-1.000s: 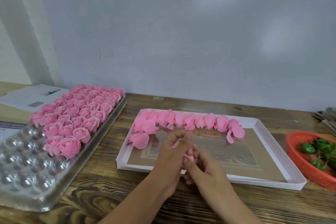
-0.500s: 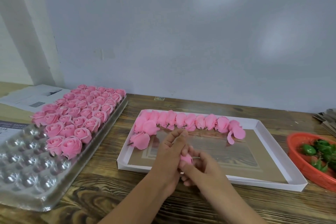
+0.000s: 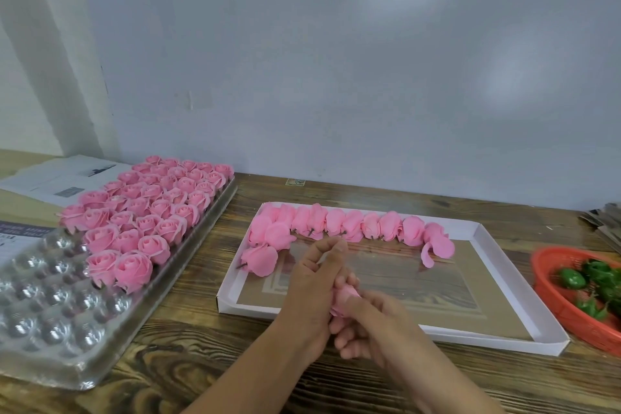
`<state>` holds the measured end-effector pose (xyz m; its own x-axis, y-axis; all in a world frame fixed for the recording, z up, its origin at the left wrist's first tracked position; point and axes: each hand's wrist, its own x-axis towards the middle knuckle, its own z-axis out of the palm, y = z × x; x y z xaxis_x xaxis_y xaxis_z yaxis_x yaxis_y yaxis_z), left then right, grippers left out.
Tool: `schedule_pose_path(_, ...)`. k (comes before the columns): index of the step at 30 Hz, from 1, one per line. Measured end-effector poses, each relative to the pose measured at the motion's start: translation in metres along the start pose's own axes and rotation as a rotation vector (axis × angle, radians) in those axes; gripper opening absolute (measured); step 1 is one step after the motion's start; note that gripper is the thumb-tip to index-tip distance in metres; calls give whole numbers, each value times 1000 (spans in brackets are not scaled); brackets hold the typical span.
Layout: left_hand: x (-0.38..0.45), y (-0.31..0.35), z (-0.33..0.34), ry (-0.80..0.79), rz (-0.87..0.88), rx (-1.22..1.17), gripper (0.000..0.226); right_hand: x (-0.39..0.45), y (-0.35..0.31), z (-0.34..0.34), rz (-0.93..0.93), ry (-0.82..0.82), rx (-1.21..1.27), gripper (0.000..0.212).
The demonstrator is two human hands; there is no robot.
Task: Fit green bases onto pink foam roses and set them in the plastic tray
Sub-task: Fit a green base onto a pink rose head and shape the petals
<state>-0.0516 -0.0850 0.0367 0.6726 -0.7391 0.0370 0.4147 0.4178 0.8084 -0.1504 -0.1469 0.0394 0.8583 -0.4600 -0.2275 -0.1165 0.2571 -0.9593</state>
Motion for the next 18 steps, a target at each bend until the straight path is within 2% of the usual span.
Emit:
schedule_pose_path(1, 0, 0, 0, 7, -4, 5, 26, 1, 3, 0, -52, 40, -81, 15)
schedule_pose_path(3, 1, -1, -1, 9, -14, 32, 22, 2, 9, -1, -126, 99, -183, 15)
schedule_pose_path(6, 2, -2, -3, -39, 17, 192, 12, 3, 10, -1, -147, 116, -132, 9)
schedule_pose_path(10, 1, 0, -9, -210, 70, 369, 18, 5, -1, -11, -49, 119, 81, 42)
schedule_pose_path(14, -3, 6, -13, -342, 64, 467, 22, 3, -7, -24, -43, 151, 16, 53)
schedule_pose_path(18, -3, 6, -15, -350, 82, 541, 33, 1, -9, -29, -23, 171, -32, 56)
